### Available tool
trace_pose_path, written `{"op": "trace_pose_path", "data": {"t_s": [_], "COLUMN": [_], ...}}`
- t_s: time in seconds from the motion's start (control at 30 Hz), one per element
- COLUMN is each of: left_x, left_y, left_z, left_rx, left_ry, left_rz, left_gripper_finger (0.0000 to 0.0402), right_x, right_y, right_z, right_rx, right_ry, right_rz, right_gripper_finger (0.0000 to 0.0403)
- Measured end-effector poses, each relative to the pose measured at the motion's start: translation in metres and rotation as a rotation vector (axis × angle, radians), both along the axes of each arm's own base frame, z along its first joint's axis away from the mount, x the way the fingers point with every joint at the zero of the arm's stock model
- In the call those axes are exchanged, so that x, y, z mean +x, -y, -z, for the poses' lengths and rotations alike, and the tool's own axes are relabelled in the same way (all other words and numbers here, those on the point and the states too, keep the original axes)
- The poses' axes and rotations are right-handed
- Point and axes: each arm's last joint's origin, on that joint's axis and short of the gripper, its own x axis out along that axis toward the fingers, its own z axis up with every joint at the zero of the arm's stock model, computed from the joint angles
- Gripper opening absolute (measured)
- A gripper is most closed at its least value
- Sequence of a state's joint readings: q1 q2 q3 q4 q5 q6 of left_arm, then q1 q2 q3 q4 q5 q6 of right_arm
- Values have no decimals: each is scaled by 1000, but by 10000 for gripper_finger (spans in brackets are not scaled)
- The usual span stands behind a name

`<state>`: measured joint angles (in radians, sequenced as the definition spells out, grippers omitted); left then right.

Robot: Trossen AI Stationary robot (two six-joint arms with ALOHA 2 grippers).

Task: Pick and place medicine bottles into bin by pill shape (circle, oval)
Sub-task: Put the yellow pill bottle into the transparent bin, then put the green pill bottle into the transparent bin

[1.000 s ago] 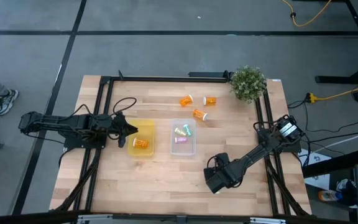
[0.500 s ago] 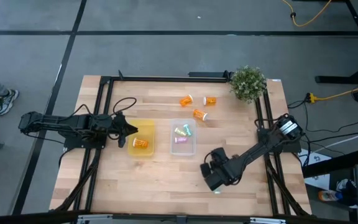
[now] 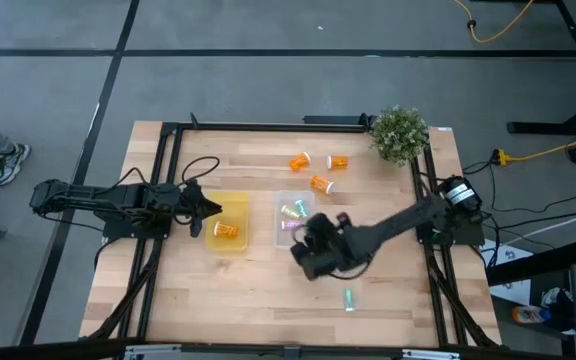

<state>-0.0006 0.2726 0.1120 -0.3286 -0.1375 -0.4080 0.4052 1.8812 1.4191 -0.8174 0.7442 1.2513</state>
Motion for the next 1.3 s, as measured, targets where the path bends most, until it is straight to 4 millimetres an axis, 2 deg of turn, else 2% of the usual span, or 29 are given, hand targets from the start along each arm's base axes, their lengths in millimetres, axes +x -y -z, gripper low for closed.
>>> {"op": "trace_pose_path", "data": {"t_s": [0.13, 0.27, 0.37, 0.53, 0.7, 0.83, 0.93, 1.13, 1.3], "left_x": [0, 0, 0, 0, 0, 0, 0, 0, 0], "left_y": [0, 0, 0, 0, 0, 0, 0, 0, 0], "left_z": [0, 0, 0, 0, 0, 0, 0, 0, 0], "left_rx": [0, 0, 0, 0, 0, 0, 0, 0, 0], "left_ry": [0, 0, 0, 0, 0, 0, 0, 0, 0], "left_rz": [0, 0, 0, 0, 0, 0, 0, 0, 0], "left_gripper_finger": [50, 50, 50, 50, 50, 50, 50, 50, 50], "right_x": [23, 30, 31, 31, 28, 27, 19, -16, -43], "right_y": [28, 52, 57, 53, 38, 17, -4, -44, -80], "right_z": [-3, -4, -3, -4, -5, -19, -33, -47, -44], "right_rx": [34, 62, 86, 77, 86, 126, 157, 270, 413], "right_ry": [-2, 5, 20, 42, 45, 89, 89, 19, 19], "right_rz": [-93, -55, -21, -10, -47, -60, -54, 67, 175], "right_gripper_finger": [102, 103, 114, 155, 186, 192, 188, 167, 157]}}
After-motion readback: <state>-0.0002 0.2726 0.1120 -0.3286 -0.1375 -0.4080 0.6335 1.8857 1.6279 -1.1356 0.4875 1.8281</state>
